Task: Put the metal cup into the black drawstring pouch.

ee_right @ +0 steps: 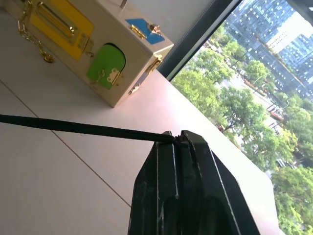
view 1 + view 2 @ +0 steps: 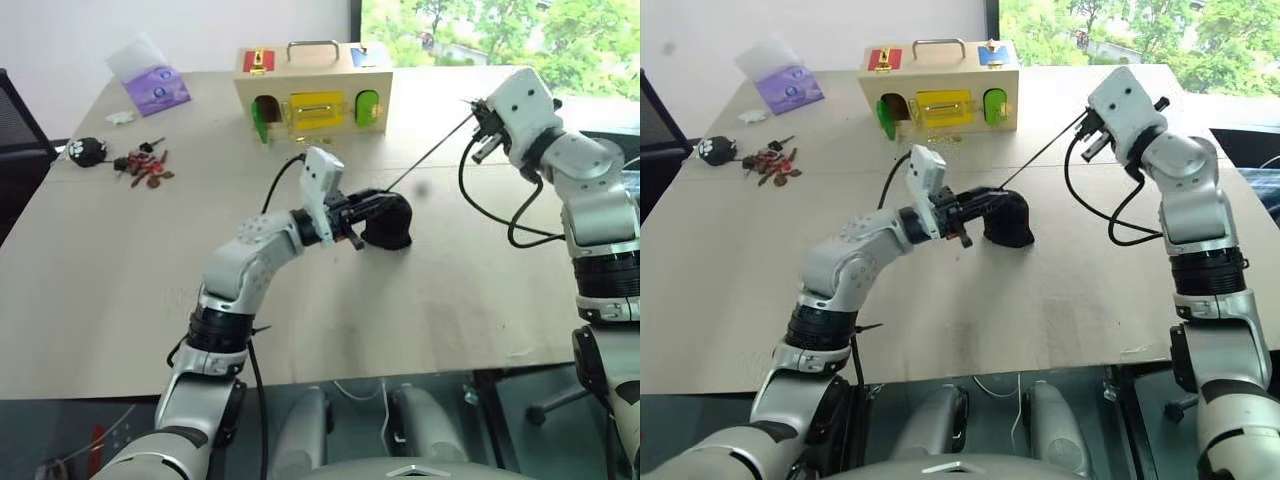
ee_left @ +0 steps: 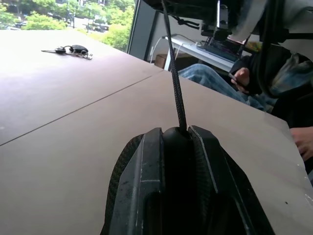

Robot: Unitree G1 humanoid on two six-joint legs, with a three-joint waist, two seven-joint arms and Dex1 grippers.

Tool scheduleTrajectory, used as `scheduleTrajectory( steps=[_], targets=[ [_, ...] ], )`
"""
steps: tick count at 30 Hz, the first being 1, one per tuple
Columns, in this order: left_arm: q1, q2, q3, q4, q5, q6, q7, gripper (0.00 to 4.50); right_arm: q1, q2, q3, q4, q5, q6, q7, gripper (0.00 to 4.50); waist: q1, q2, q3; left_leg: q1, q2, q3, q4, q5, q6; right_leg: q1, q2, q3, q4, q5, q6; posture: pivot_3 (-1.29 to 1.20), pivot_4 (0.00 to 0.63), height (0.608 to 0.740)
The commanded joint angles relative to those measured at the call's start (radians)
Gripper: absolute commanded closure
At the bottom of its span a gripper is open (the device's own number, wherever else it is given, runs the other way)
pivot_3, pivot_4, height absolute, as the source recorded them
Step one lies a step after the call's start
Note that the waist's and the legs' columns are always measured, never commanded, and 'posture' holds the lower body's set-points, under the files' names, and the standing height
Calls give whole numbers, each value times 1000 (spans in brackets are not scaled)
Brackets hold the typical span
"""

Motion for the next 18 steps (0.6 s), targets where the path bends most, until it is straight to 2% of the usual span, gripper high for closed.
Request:
scheduleTrajectory(
  steps=[1, 9, 14, 18],
  targets=[
    [71, 50, 25, 3, 73, -2, 52, 4300, -26, -108, -109, 95, -22, -34, -90, 4500, 0, 0, 0, 0, 0, 0, 0, 0, 0, 0, 0, 0, 0, 0, 0, 0, 150, 740],
    [27, 110, 28, 36, 229, -56, 197, 4301, 29, -148, -109, 98, -3, -44, -101, 4500, 4, 0, 0, 0, 0, 0, 0, 0, 0, 0, 0, 0, 0, 0, 0, 0, 150, 740],
    [-28, 142, -68, 39, 336, -106, 190, 4301, 106, -164, -128, 51, 19, -5, -96, 4500, 7, 0, 0, -1, 0, 0, 0, 0, 0, 0, 0, -1, -1, 0, 0, 0, 150, 740],
    [19, 129, -194, 107, 432, -166, 178, 4301, 267, -183, -112, -41, 68, 21, -25, 4500, 12, 1, 0, -1, 0, -1, 0, 0, 0, 1, 0, -1, -2, 0, 0, 0, 150, 740]
  ],
)
